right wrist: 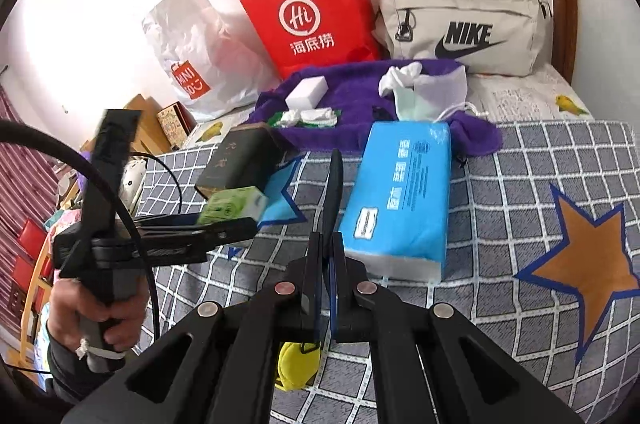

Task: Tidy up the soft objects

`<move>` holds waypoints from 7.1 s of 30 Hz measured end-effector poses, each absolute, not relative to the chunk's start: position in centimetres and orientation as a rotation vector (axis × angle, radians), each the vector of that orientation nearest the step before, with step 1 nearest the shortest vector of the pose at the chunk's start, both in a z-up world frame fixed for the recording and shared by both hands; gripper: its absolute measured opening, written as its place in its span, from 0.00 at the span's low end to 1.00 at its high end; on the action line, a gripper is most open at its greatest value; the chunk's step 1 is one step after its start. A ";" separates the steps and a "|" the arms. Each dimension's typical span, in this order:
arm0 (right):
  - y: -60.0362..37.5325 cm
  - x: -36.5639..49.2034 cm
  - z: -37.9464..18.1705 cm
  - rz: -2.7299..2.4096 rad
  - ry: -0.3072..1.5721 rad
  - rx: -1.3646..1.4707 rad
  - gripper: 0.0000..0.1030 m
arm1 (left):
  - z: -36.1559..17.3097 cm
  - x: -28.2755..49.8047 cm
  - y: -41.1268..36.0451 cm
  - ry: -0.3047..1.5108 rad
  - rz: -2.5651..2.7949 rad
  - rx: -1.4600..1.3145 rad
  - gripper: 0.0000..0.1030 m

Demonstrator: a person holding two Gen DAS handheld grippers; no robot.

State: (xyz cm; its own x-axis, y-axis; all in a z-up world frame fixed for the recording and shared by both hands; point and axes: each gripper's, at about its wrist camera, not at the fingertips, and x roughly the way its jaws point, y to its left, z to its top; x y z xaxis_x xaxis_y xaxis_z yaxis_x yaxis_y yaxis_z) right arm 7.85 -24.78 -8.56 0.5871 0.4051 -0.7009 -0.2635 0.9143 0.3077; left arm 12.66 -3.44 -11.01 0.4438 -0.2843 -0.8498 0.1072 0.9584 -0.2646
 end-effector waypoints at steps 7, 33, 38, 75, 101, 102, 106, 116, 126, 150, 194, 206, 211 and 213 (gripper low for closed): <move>-24.7 8.8 -7.4 0.378 0.840 0.146 0.03 | -8.2 13.2 -2.3 1.021 -0.239 -0.185 0.72; -24.0 22.3 -4.6 0.320 0.813 0.114 0.03 | -4.6 24.0 5.6 0.910 -0.093 -0.181 0.72; -23.6 25.6 -5.8 0.331 0.846 0.119 0.03 | -5.6 26.4 5.2 0.935 -0.111 -0.177 0.72; -24.9 36.0 -13.7 0.307 1.099 0.142 0.11 | -11.1 33.7 -1.8 1.080 -0.283 -0.116 0.72; -26.5 31.7 -10.8 0.190 1.059 0.009 0.55 | -15.0 38.0 -7.2 1.183 -0.316 -0.032 0.73; -26.6 31.6 -10.7 0.187 1.057 0.014 0.55 | -15.1 38.2 -7.3 1.186 -0.318 -0.032 0.76; -26.8 31.0 -10.4 0.190 1.051 0.035 0.55 | -14.7 38.4 -7.2 1.174 -0.324 -0.076 0.87; -26.4 27.9 -9.3 0.201 1.029 0.037 0.55 | -12.2 36.3 -5.2 1.144 -0.287 -0.085 0.87; -24.4 20.3 -7.9 0.269 0.981 0.028 0.55 | -8.9 28.6 -0.4 1.088 -0.241 -0.098 0.87; -20.3 4.5 -15.1 0.434 1.113 0.044 0.59 | -10.7 7.0 1.2 1.093 -0.303 -0.129 0.87; -31.5 4.4 -16.7 0.111 1.042 0.128 0.31 | -18.5 -1.4 -8.3 1.170 -0.370 0.221 0.95; -30.8 4.5 -17.0 0.119 1.049 0.108 0.31 | -17.6 -0.6 -7.0 1.125 -0.328 0.214 0.56; -30.3 4.5 -16.9 0.132 1.049 0.100 0.31 | -17.2 0.4 -5.6 1.116 -0.304 0.176 0.25; -30.1 4.6 -16.9 0.137 1.050 0.096 0.31 | -17.1 0.9 -5.1 1.117 -0.304 0.159 0.20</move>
State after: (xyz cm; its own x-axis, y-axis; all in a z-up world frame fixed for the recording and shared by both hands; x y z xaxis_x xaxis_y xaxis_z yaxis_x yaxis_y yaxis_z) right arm 4.57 -30.14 -16.88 0.4899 0.1584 -0.8573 -0.0664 0.9873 0.1444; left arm 0.94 -5.15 -17.12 0.4026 -0.1601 -0.9013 0.3179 0.9477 -0.0263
